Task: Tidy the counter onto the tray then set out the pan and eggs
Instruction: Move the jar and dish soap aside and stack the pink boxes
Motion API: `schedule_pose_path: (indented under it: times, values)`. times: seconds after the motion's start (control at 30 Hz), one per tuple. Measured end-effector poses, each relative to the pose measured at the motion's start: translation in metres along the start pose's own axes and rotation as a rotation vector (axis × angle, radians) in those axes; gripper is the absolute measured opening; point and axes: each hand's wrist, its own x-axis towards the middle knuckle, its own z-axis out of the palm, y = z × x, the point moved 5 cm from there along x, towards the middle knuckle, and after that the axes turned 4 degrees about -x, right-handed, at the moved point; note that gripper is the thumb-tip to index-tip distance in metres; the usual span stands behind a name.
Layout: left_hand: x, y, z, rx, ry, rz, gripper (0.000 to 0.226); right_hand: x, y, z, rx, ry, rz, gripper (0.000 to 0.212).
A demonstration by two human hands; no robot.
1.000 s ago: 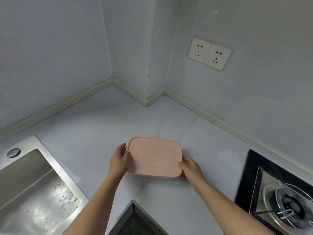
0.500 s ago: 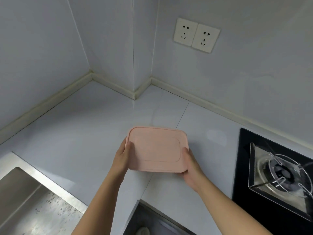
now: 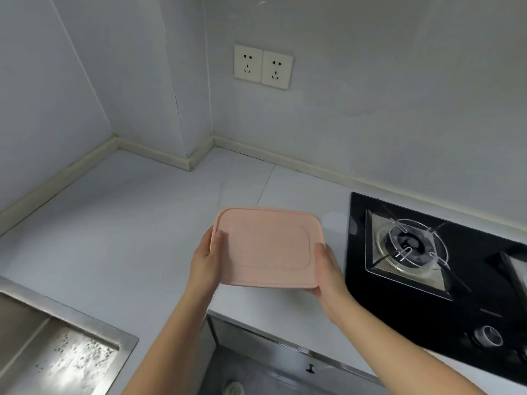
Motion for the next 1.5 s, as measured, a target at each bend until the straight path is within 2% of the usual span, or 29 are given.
schedule_pose_path:
  times: [0.13,0.57,0.8,1.17,1.5]
  values:
    - [-0.042,0.006,0.032,-0.014,-0.053,0.032,0.038,-0.031,0.007,-0.051,0.041,0.044,-0.027,0.029]
    - [-0.252,-0.026,0.189,0.055,-0.289,0.086,0.039,-0.175,0.079,-0.288,0.092,0.289,-0.056,0.022]
    - [-0.308,-0.019,0.266,0.041,-0.404,0.106,0.039,-0.221,0.084,-0.376,0.187,0.397,-0.067,0.026]
    - [-0.354,-0.031,0.428,0.083,-0.593,0.098,0.04,-0.229,0.106,-0.533,0.279,0.62,-0.043,0.02]
    - [-0.383,-0.039,0.631,0.078,-0.731,0.027,0.041,-0.196,0.092,-0.714,0.277,0.735,0.015,0.035]
